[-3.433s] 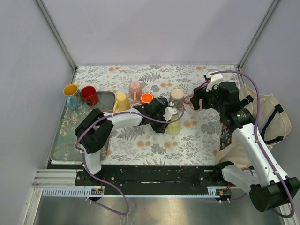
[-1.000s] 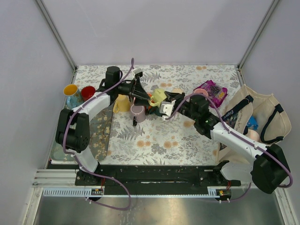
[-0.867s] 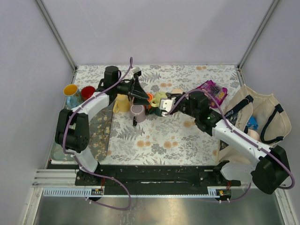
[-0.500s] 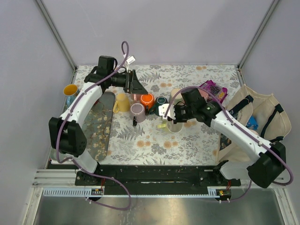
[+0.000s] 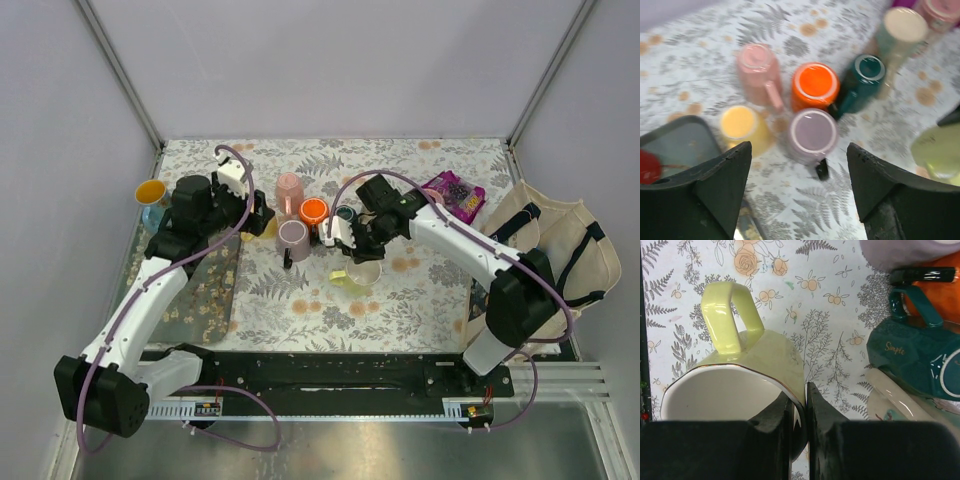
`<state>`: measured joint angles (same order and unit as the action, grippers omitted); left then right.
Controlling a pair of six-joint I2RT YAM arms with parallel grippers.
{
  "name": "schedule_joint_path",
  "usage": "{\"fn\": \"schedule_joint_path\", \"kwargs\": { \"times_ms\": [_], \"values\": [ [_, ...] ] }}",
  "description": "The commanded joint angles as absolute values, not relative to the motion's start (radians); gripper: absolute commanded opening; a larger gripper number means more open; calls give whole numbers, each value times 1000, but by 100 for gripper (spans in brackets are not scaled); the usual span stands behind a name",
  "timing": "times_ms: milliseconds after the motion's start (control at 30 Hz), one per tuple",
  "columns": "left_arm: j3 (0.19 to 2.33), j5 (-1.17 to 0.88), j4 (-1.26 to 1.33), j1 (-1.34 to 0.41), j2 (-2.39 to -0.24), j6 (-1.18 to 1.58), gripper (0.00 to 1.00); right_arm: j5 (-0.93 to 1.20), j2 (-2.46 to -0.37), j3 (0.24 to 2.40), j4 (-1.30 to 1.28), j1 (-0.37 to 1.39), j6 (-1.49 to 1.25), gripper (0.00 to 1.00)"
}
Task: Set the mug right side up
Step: Turn over the cup at the center of the board, then place the cup at the center of the board.
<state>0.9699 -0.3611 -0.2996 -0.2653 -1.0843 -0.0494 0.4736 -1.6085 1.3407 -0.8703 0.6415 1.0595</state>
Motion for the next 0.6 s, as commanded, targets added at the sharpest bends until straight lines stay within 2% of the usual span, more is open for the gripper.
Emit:
{"fn": "schedule_joint_path", "kwargs": {
  "times_ms": [0,567],
  "values": [
    [960,-149,-201,-252,-1025,-83,80,477,-1650,1431,-888,661,1097,3],
    [1026,-199,-314,-252,-999,-285,81,403,-1799,1479,-859,680,1124,6]
  ]
}}
